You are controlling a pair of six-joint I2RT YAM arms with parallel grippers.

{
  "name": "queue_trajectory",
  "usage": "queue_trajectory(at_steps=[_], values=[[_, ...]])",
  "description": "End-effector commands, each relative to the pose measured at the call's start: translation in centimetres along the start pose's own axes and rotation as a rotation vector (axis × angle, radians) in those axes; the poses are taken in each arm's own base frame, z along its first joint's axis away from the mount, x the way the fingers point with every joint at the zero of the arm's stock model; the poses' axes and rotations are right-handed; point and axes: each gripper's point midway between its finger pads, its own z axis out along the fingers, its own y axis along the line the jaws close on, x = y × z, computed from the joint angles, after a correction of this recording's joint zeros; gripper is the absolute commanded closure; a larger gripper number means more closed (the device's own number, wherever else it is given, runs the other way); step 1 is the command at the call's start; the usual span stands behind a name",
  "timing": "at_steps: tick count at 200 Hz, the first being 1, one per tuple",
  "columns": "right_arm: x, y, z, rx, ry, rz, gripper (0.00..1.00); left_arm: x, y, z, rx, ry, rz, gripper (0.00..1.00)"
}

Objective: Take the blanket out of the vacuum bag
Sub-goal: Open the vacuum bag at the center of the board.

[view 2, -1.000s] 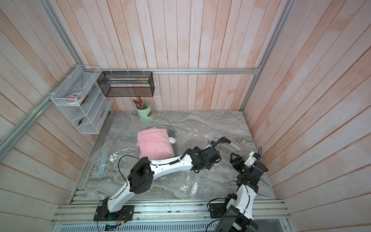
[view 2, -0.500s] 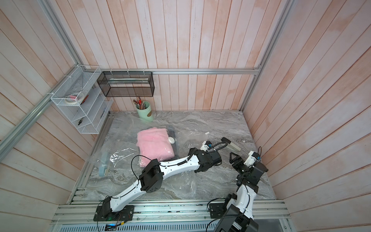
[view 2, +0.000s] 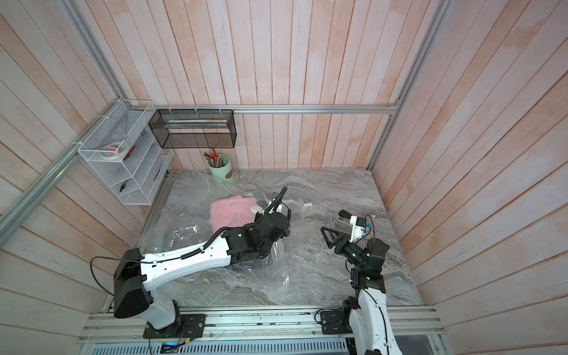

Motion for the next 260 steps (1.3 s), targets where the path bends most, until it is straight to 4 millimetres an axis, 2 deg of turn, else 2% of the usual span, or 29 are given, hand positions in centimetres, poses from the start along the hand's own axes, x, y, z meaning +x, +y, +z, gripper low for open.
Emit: queue_trajectory(at_steps=[1, 25, 54, 95, 149, 202, 260], values=[[-0.3, 3.5, 1.5, -0.105, -0.010, 0.003, 0.28, -3.2, -1.1, -0.8, 0.074, -0.138, -0.061, 1.00], [1.2, 6.2, 3.5, -0.163, 0.036, -0.011, 0.27, -3.5, -1.1, -1.0, 0.086, -0.153, -0.069, 1.00], [3.6, 7.5, 5.3, -0.205, 0.106, 0.038, 0.29, -3.0, -0.9, -0.6, 0.063, -0.143, -0.059, 1.00], [7.0, 7.3, 7.5, -0.210, 0.196, 0.094, 0.28, -3.0, -0.4, -1.0, 0.069, -0.173, -0.083, 1.00], [9.1, 6.0, 9.9, -0.205, 0.232, 0.122, 0.29, -3.0, 1.0, -1.7, 0.054, -0.203, -0.085, 1.00], [11.2, 7.3, 13.7, -0.283, 0.300, 0.147, 0.34, -2.6, 3.0, -1.6, 0.031, -0.215, -0.099, 1.00], [13.3, 7.5, 16.8, -0.305, 0.361, 0.186, 0.39, -1.9, 4.5, -0.7, 0.014, -0.208, -0.108, 1.00]])
